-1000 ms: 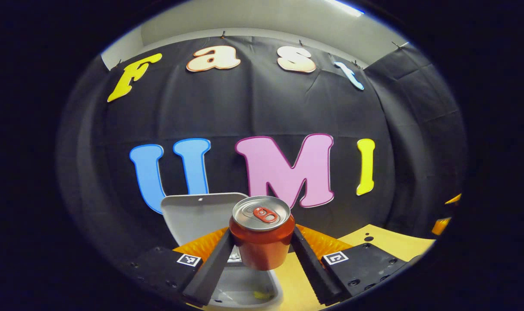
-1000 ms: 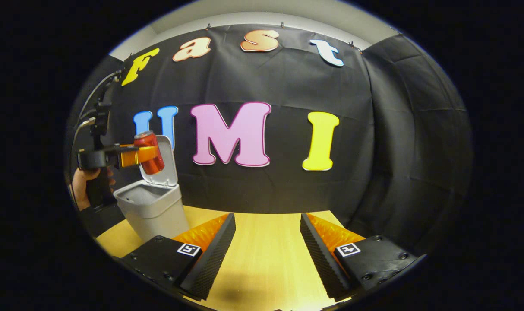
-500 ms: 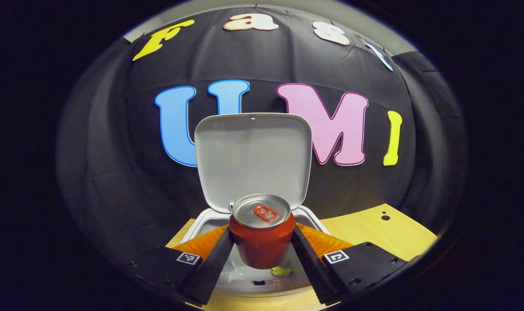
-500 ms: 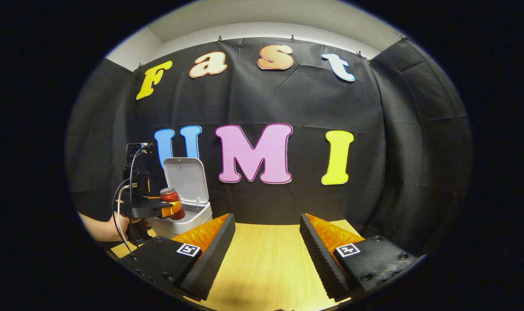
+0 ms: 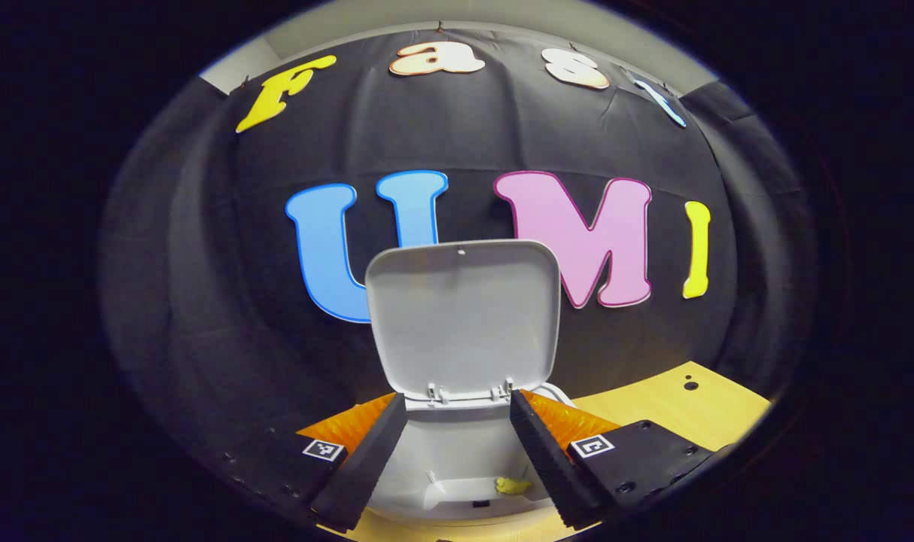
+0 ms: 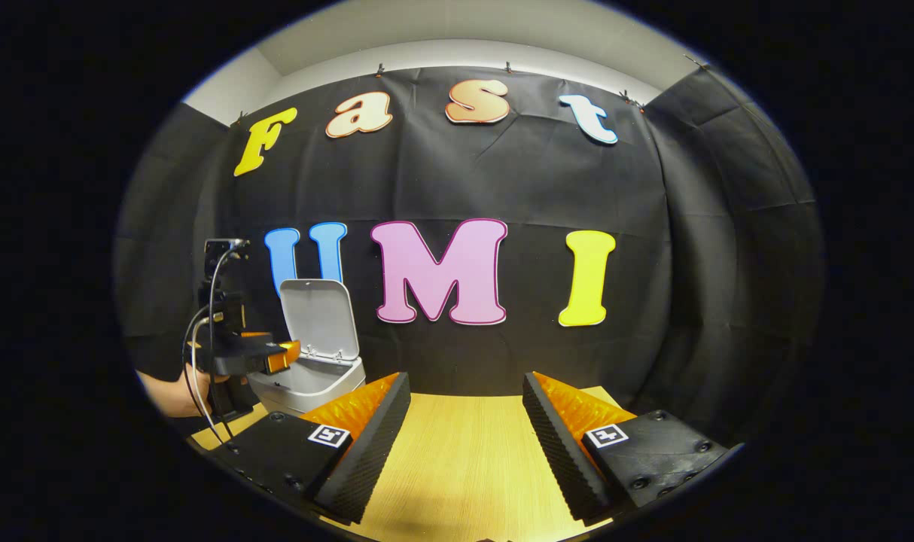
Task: Press the lid of the desktop garbage bin to open it, pick up the crumpled paper on the desktop and throw it into the bin, then pick up the pop can on the desktop and drop it into the bin, and finally close the garbage bin lid.
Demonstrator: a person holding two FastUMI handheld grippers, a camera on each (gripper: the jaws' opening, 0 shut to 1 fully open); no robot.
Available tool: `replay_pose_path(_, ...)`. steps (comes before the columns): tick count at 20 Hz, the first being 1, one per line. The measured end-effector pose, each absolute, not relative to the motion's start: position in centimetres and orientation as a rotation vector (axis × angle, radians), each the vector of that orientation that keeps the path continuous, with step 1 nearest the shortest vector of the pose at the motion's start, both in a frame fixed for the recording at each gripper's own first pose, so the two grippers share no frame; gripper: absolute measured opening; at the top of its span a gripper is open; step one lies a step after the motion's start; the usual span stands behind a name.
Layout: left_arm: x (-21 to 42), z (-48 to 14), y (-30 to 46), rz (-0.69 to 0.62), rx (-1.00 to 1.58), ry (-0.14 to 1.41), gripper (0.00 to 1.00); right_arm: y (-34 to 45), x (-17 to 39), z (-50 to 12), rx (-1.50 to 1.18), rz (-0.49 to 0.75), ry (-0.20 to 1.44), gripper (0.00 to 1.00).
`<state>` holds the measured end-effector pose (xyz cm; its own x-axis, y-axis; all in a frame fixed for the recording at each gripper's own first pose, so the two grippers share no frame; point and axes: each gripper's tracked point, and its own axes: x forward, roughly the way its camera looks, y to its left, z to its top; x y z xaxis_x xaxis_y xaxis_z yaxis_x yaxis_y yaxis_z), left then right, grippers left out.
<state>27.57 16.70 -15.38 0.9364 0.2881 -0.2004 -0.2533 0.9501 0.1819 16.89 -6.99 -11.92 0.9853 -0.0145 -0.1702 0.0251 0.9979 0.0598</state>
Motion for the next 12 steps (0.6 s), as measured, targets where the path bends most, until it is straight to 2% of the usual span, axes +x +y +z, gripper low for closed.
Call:
replay_pose_path(2, 28.4, -12.1, 17.3, 0.307, 0.165, 0.169, 0.93, -6.3, 18.0, -10.7, 0.067, 0.005, 0.15, 0.97)
replay_pose_path(6, 31.5, -5.8, 17.5, 0.281, 0.157, 0.085, 0.93, -5.2, 21.3, -7.5, 0.061, 0.063, 0.111, 0.97)
replay_pose_path(12, 36.7, -1.8, 18.2, 0.214, 0.14, 0.024, 0.92, -2.8, 24.2, -4.7, 0.092, 0.134, 0.1, 0.98)
